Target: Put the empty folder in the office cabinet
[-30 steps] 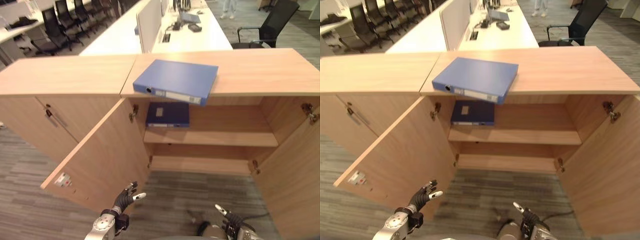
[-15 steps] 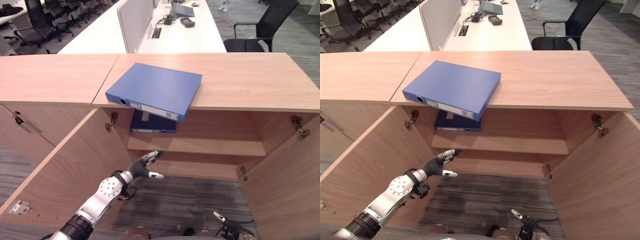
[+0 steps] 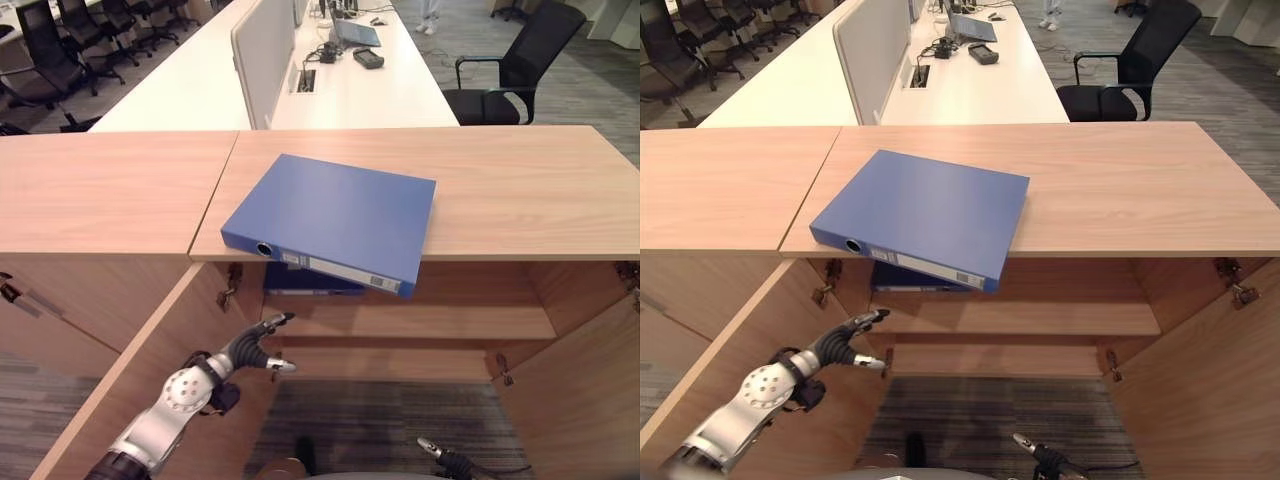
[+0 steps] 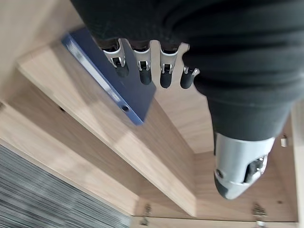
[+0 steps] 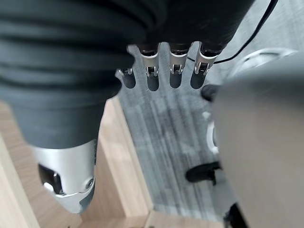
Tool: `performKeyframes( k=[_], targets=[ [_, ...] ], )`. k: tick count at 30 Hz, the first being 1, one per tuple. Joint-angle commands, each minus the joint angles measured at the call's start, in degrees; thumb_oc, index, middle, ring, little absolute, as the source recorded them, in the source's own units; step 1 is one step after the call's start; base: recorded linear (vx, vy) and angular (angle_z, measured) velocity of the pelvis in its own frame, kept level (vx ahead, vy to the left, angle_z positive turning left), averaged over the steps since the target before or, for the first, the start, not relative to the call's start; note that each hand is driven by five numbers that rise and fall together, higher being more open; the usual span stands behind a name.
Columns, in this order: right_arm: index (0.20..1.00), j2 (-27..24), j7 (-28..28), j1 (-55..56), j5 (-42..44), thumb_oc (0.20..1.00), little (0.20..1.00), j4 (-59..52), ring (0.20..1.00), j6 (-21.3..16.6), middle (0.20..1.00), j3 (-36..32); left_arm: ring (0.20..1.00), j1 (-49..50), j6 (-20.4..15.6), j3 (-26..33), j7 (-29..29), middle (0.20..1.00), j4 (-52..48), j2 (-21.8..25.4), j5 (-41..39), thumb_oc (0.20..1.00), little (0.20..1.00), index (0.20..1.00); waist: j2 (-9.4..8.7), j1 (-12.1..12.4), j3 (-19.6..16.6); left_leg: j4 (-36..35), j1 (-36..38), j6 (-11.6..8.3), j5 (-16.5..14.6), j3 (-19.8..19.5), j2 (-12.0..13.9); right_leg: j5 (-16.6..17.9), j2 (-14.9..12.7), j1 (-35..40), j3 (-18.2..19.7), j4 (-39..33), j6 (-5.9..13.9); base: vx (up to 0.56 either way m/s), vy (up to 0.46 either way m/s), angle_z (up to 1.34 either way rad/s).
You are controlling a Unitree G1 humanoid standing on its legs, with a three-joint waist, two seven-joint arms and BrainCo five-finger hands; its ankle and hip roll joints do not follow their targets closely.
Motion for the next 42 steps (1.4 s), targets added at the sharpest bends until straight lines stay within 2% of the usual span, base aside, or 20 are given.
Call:
performKeyframes(
  k=[1, 4, 6, 10, 11, 14, 21, 25, 26, 27, 28, 29, 33, 34, 35, 42],
  targets=[
    [1.0, -0.6, 1.0, -1.4, -2.0, 1.0, 1.0, 1.0, 1.0, -0.1, 1.0, -1.2, 1.0, 0.7, -3.6, 7.4, 1.0, 1.0, -9.9, 3.9, 4.7, 1.0, 1.0, 1.0, -0.37, 1.1, 0.6, 2.4, -3.1, -3.08, -1.4, -0.6, 3.2, 1.9, 3.7, -0.5, -1.0, -0.6, -1.82, 0.02, -0.001, 0.06],
    [1.0, -0.6, 1.3, -0.9, -1.4, 1.0, 1.0, 0.6, 1.0, -0.6, 1.0, -1.7, 1.0, 3.3, -5.6, 13.1, 1.7, 1.0, -17.3, 7.2, 3.3, 1.0, 1.0, 1.0, -0.87, 2.0, 0.7, 2.7, -3.6, -3.08, -1.4, -1.0, 3.3, 2.0, 3.9, -0.7, -1.2, -0.8, -1.75, 0.0, -0.01, 0.01],
    [1.0, -0.3, 1.7, 0.2, -1.3, 1.0, 1.0, 0.7, 1.0, -0.7, 1.0, -1.5, 1.0, 4.8, -6.5, 18.1, 2.0, 1.0, -23.0, 9.1, -0.4, 1.0, 1.0, 1.0, -1.42, 2.6, 0.6, 3.0, -3.9, -3.14, -1.5, -1.4, 3.3, 2.1, 4.1, -0.7, -1.5, -0.9, -1.74, 0.01, -0.039, 0.17],
    [1.0, -0.1, 1.8, 0.6, -1.1, 1.0, 1.0, 0.8, 1.0, -0.7, 1.0, -1.2, 1.0, 5.9, -6.4, 20.0, 1.9, 1.0, -24.9, 8.9, -3.1, 1.0, 1.0, 1.0, -1.7, 2.5, 0.6, 3.2, -4.0, -3.15, -1.5, -1.5, 3.3, 2.1, 4.1, -0.6, -1.6, -1.1, -1.8, 0.0, -0.009, 0.03],
    [1.0, 0.0, 2.3, 1.3, -0.9, 1.0, 1.0, 0.4, 1.0, -0.7, 1.0, -1.1, 1.0, 6.7, -6.4, 21.1, 1.3, 1.0, -26.8, 8.0, -9.4, 1.0, 1.0, 1.0, -1.85, 2.7, 0.8, 3.5, -4.2, -3.12, -1.6, -1.7, 3.3, 2.1, 4.2, -0.6, -1.7, -1.3, -1.91, 0.01, -0.032, 0.0],
    [1.0, 0.0, 2.5, 1.6, -1.0, 1.0, 1.0, 0.1, 1.0, -0.7, 1.0, -0.8, 1.0, 7.0, -6.0, 21.5, 0.7, 1.0, -27.5, 8.2, -11.6, 1.0, 1.0, 1.0, -1.88, 2.5, 0.7, 4.0, -4.4, -3.13, -1.7, -2.0, 3.3, 2.1, 4.4, -0.4, -1.8, -1.5, -2.06, 0.01, -0.013, 0.0],
    [1.0, 0.3, 2.6, 1.7, -1.2, 1.0, 1.0, -0.4, 1.0, -0.6, 1.0, -0.2, 1.0, 6.2, -5.4, 20.9, 0.5, 1.0, -27.6, 9.5, -11.2, 1.0, 1.0, 1.0, -1.69, 2.5, 1.2, 4.4, -4.9, -3.49, -1.2, -2.6, 3.6, 2.0, 4.8, -0.5, -2.0, -1.6, -2.23, 0.0, -0.025, 0.01],
    [1.0, 0.0, 2.6, 1.2, -1.8, 1.0, 1.0, -1.2, 1.0, -0.7, 1.0, 0.5, 1.0, 6.2, -4.7, 19.9, -0.1, 1.0, -28.0, 10.5, -10.9, 1.0, 1.0, 1.0, -2.08, 2.9, 2.6, 2.6, -5.5, -4.38, 0.8, -3.2, 5.0, 2.0, 5.8, -2.1, -3.4, 0.1, -2.46, -0.04, -0.072, 0.13],
    [1.0, 0.0, 2.6, 1.1, -1.9, 1.0, 1.0, -1.2, 1.0, -0.7, 1.0, 0.5, 1.0, 6.1, -4.7, 19.8, -0.1, 1.0, -28.0, 10.6, -10.9, 1.0, 1.0, 1.0, -2.09, 2.9, 2.6, 2.7, -5.6, -4.4, 0.7, -3.2, 5.1, 2.0, 5.8, -2.2, -3.5, 0.1, -2.48, -0.14, -0.125, 0.26],
    [1.0, -0.2, 2.1, 0.9, -1.7, 1.0, 1.0, -1.5, 1.0, -1.0, 1.0, 0.6, 1.0, 5.7, -5.1, 20.4, 0.7, 1.0, -28.7, 10.6, -10.2, 1.0, 1.0, 1.0, -2.76, 3.2, 3.5, 7.8, -7.6, -4.15, -1.5, -3.5, 5.7, 1.9, 5.8, -2.9, -3.7, 0.4, -2.94, -0.1, -0.087, 0.31],
    [1.0, -0.2, 2.1, 0.8, -1.7, 1.0, 1.0, -1.5, 1.0, -1.0, 1.0, 0.6, 1.0, 5.7, -5.1, 20.4, 0.7, 1.0, -28.7, 10.6, -10.3, 1.0, 1.0, 1.0, -2.75, 3.2, 3.5, 8.1, -7.8, -4.15, -1.6, -3.5, 5.7, 1.9, 5.9, -2.9, -3.8, 0.4, -2.94, -0.17, -0.124, 0.25],
    [1.0, -0.4, 2.0, 0.9, -1.2, 1.0, 1.0, -1.5, 1.0, -1.1, 1.0, 0.2, 1.0, 5.9, -5.9, 22.5, 2.1, 1.0, -30.0, 10.3, -9.7, 1.0, 1.0, 1.0, -2.83, 3.5, 3.9, 11.2, -8.8, -4.06, -3.0, -3.7, 5.7, 1.7, 6.0, -2.6, -3.7, -0.3, -3.09, -0.07, -0.058, 0.16],
    [1.0, 0.3, 2.0, 2.1, -1.3, 1.0, 1.0, -1.1, 1.0, -1.1, 1.0, -0.2, 1.0, 7.2, -7.2, 31.7, 5.4, 1.0, -33.7, 11.4, -4.6, 1.0, 1.0, 1.0, -2.94, 4.3, 2.8, 10.4, -8.8, -5.18, -1.1, -2.7, 7.0, 1.7, 7.5, -1.3, -3.6, -2.4, -3.75, -0.02, -0.075, 0.02],
    [1.0, 0.4, 2.0, 2.0, -1.3, 1.0, 1.0, -1.1, 1.0, -1.1, 1.0, -0.1, 1.0, 7.6, -7.0, 32.0, 5.4, 1.0, -34.0, 11.4, -4.5, 1.0, 1.0, 1.0, -3.03, 4.2, 2.9, 10.4, -8.8, -5.24, -1.0, -2.7, 7.0, 1.8, 7.5, -1.2, -3.6, -2.6, -3.81, -0.03, -0.067, 0.01],
    [1.0, 0.6, 2.5, 2.6, -1.3, 1.0, 1.0, -1.2, 1.0, -1.0, 1.0, -0.1, 1.0, 7.3, -8.4, 36.3, 6.8, 1.0, -36.3, 10.8, -5.1, 1.0, 1.0, 1.0, -2.98, 4.5, 2.4, 10.7, -8.7, -5.68, -0.7, -2.0, 7.4, 1.8, 7.6, -0.6, -3.7, -3.1, -4.11, -0.02, -0.037, -0.03],
    [1.0, 0.8, 3.0, 3.1, -1.2, 1.0, 1.0, -1.3, 1.0, -0.8, 1.0, 0.0, 1.0, 6.6, -9.6, 40.3, 8.1, 1.0, -38.4, 9.9, -6.1, 1.0, 1.0, 1.0, -2.77, 4.2, 1.6, 11.0, -7.9, -5.64, -1.3, -1.3, 7.2, 1.8, 7.2, 0.0, -2.8, -3.3, -4.14, 0.01, 0.011, -0.13]
  ],
)
